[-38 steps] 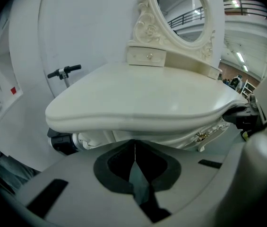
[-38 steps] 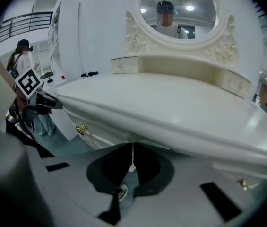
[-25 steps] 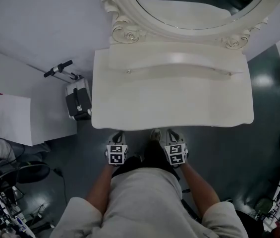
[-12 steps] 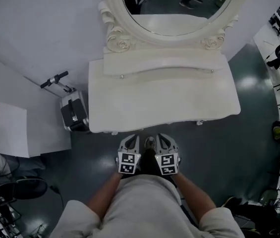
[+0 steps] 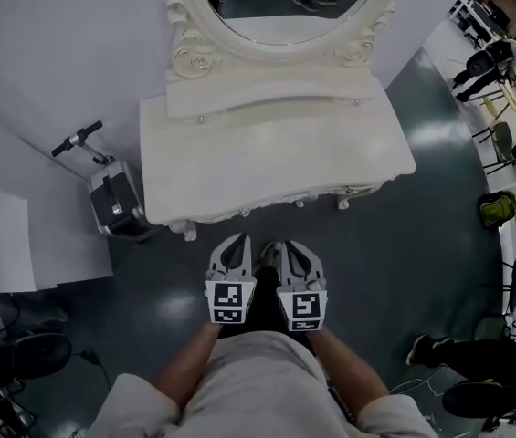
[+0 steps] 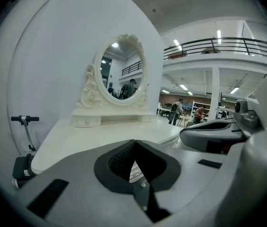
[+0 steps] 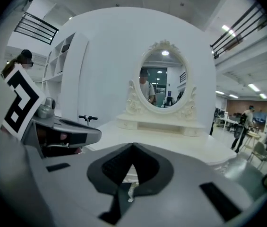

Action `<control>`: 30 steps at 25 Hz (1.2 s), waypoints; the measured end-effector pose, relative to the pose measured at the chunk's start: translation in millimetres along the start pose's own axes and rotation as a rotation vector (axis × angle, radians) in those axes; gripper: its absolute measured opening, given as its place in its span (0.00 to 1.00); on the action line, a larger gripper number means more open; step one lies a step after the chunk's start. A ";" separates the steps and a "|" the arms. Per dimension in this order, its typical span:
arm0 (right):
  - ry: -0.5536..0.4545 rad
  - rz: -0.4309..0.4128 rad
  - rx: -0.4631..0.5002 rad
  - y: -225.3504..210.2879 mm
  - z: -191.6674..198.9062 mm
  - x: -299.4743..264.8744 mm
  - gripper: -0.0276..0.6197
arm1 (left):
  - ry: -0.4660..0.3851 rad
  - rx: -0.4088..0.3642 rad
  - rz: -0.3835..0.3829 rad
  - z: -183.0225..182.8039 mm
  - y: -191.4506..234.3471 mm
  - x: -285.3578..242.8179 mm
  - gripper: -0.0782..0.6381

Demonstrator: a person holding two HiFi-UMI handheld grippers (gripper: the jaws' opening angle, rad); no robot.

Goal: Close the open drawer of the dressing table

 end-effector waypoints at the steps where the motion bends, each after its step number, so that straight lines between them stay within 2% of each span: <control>1: -0.017 0.015 -0.001 2.1 -4.7 7.0 0.06 | -0.018 0.003 0.006 -5.5 -2.8 7.0 0.12; 7: -0.089 0.106 -0.034 5.5 -18.0 59.7 0.06 | -0.077 -0.061 0.068 -23.0 -36.9 48.6 0.12; 11: -0.121 0.132 -0.018 -4.4 -22.1 100.2 0.06 | -0.093 -0.055 0.091 -30.1 -69.3 67.6 0.12; 15: -0.139 0.143 -0.034 -18.1 -20.2 146.9 0.06 | -0.127 -0.042 0.096 -35.0 -109.9 91.9 0.12; 21: -0.182 0.130 0.036 -27.7 -16.1 223.7 0.06 | -0.164 -0.027 0.092 -30.4 -181.3 135.8 0.12; 30: -0.226 0.135 0.062 -46.8 6.9 333.8 0.06 | -0.207 -0.042 0.116 -18.2 -281.8 197.9 0.12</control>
Point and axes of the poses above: the fingertips, and each gripper's own axes: x backward along the fingers, y to its left, z out of its underside, the point moved 2 cm from there along x, backward along the fingers, and after that the axes turned 13 degrees about -z, right-handed, at the moved point
